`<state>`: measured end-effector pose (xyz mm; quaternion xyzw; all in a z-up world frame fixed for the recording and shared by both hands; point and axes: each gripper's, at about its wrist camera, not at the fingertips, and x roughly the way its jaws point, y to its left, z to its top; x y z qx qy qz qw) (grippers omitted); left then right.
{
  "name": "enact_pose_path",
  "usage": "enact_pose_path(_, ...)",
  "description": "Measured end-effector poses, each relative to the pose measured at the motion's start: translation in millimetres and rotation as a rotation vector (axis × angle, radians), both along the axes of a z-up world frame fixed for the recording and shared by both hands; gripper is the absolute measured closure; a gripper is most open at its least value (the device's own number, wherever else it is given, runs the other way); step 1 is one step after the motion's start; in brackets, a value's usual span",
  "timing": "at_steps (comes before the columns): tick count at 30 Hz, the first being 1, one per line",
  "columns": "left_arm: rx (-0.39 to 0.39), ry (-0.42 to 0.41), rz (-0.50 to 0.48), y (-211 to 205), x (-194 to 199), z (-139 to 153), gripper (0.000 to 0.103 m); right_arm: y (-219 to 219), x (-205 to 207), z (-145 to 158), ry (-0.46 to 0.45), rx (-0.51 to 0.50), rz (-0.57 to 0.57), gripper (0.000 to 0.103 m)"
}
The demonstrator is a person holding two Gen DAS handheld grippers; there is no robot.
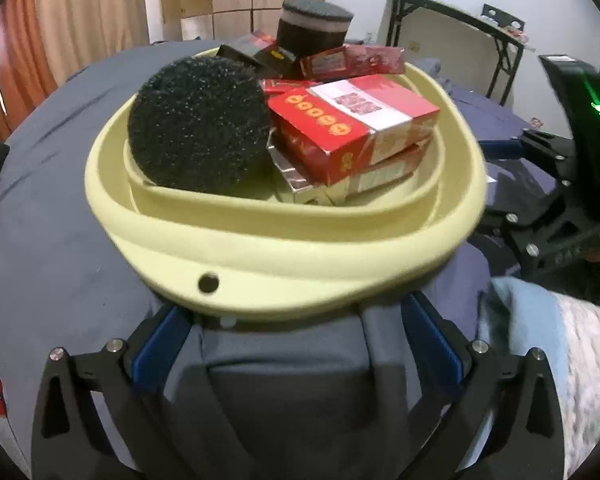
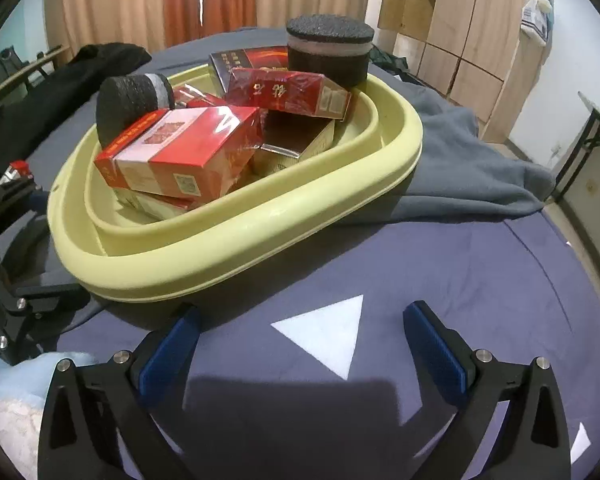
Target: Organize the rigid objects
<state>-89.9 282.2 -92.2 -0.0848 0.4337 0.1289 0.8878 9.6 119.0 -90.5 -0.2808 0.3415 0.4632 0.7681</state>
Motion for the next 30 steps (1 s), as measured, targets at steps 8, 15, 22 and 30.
enact_pose_path(8,-0.001,0.002,0.001,6.4,9.6,1.1,0.0,3.8,-2.6,-2.0,-0.014,0.0,-0.001,0.0)
enact_pose_path(15,0.01,0.006,-0.001,4.9,6.6,1.3,0.0,3.0,-2.4,-1.7,-0.013,0.001,-0.001,0.0)
enact_pose_path(22,0.01,0.006,-0.001,4.6,7.8,0.8,0.0,2.0,-3.0,-1.1,-0.012,0.002,-0.001,0.0)
enact_pose_path(30,0.01,0.006,-0.001,4.5,7.6,0.8,0.0,2.4,-2.8,-1.4,-0.013,0.002,-0.001,0.0)
